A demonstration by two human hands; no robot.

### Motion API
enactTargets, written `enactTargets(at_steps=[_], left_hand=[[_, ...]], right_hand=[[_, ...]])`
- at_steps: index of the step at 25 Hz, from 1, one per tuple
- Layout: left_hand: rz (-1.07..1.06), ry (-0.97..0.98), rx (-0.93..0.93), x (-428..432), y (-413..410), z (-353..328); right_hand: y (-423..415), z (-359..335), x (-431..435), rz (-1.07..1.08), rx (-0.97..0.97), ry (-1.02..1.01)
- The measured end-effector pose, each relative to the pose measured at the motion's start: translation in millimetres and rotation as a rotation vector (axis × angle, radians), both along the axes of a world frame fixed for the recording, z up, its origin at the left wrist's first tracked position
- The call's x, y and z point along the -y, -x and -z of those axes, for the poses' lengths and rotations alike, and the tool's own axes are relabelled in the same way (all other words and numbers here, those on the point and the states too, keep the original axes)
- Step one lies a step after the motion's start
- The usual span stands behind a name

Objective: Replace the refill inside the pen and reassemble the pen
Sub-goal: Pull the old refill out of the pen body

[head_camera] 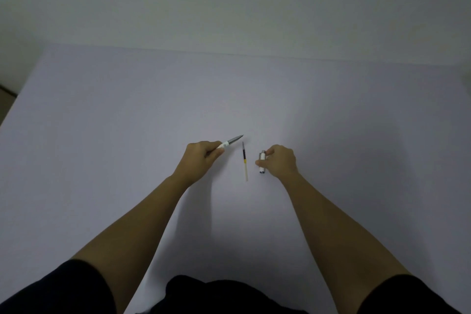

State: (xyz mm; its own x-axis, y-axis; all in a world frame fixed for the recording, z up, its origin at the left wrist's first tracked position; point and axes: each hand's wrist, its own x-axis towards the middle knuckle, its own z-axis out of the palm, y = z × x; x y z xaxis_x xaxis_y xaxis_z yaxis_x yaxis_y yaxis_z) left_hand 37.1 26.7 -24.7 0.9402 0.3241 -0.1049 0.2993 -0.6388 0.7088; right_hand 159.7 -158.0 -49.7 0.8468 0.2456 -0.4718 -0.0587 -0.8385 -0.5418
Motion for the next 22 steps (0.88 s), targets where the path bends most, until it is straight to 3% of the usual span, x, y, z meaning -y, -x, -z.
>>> enactTargets(at_steps=[9, 13, 15, 17, 19, 22], left_hand=[[0.007, 0.005, -0.006, 1.7, -0.8, 1.4], [0.092, -0.063, -0.01, -1.2, -5.2, -7.7], [0.184, -0.144, 0.015, -0.4, -8.3, -13.6], [0.269, -0.196, 0.053, 2.1, -11.4, -19.3], [0.327, -0.201, 0.08, 5.7, -14.1, -24.6], [0.339, -0.165, 0.095, 8.3, -15.8, -28.9]], right_hand=[[1.2, -7.8, 3.2, -0.031, 0.042, -0.015], [-2.6, -34.8, 2.0, -0.145, 0.26, -0.257], [-3.9, -52.5, -2.9, -0.288, 0.255, -0.358], [-3.9, -66.2, -9.3, -0.469, 0.172, -0.311], [-3.8, -73.3, -13.7, -0.65, 0.097, -0.138], [-6.2, -81.3, -16.9, -0.774, 0.02, 0.054]])
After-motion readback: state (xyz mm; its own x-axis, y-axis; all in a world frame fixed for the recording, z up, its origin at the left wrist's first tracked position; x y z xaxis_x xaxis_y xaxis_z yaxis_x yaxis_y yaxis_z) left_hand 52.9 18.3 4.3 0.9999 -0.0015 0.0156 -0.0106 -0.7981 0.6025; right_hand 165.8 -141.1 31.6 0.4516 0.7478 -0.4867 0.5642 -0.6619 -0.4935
